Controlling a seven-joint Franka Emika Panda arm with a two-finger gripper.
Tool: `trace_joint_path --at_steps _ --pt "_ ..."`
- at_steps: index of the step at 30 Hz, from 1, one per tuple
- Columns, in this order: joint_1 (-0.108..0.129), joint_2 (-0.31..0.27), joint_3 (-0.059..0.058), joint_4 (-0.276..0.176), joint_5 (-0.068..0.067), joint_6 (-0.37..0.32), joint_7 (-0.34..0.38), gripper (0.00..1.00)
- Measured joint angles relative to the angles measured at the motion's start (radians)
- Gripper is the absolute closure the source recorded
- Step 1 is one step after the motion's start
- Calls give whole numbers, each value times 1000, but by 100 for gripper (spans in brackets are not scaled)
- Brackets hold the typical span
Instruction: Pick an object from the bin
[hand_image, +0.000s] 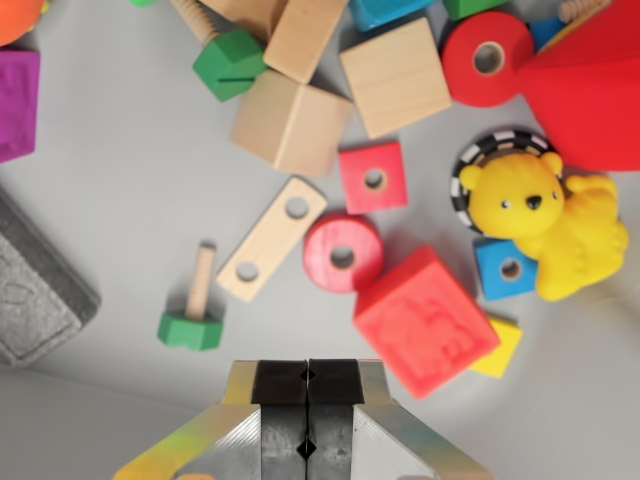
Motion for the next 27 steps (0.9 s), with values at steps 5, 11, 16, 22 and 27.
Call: trace_joint_path --at_steps 5,11,16,22,27 --pt "0 -36 0 12 -3 -49 2 100" --pt "0 -68 0 30 -5 -99 4 100" --pt "0 -89 0 42 -6 -134 5 100" --pt "0 -109 0 57 -6 -170 6 100" --pt "0 -117 0 65 -7 -186 7 100"
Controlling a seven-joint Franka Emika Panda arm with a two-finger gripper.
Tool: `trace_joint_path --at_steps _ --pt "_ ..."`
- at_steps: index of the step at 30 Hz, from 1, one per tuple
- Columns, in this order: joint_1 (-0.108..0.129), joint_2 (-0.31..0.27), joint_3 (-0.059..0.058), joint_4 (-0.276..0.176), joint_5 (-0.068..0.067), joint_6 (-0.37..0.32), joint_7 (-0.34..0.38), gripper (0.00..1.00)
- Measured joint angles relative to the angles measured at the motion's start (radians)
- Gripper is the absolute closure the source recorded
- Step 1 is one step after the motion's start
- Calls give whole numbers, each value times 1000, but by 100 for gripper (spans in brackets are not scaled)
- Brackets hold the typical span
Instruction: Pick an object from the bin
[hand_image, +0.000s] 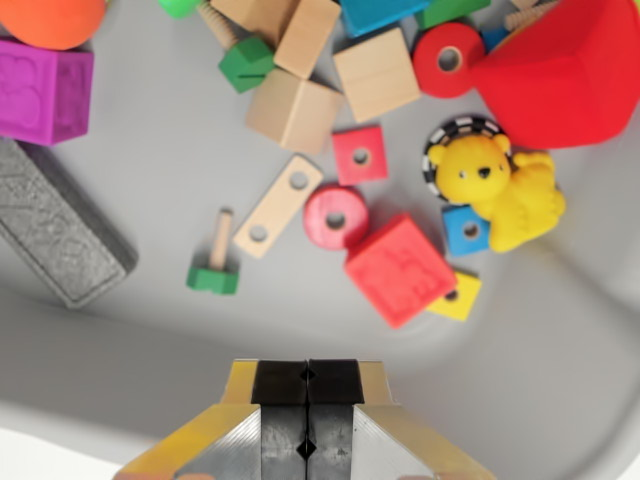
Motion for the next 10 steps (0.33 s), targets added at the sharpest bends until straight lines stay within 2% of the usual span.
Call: trace_joint_path --at_steps 10 --pt "0 -4 0 3 0 -8 0 100"
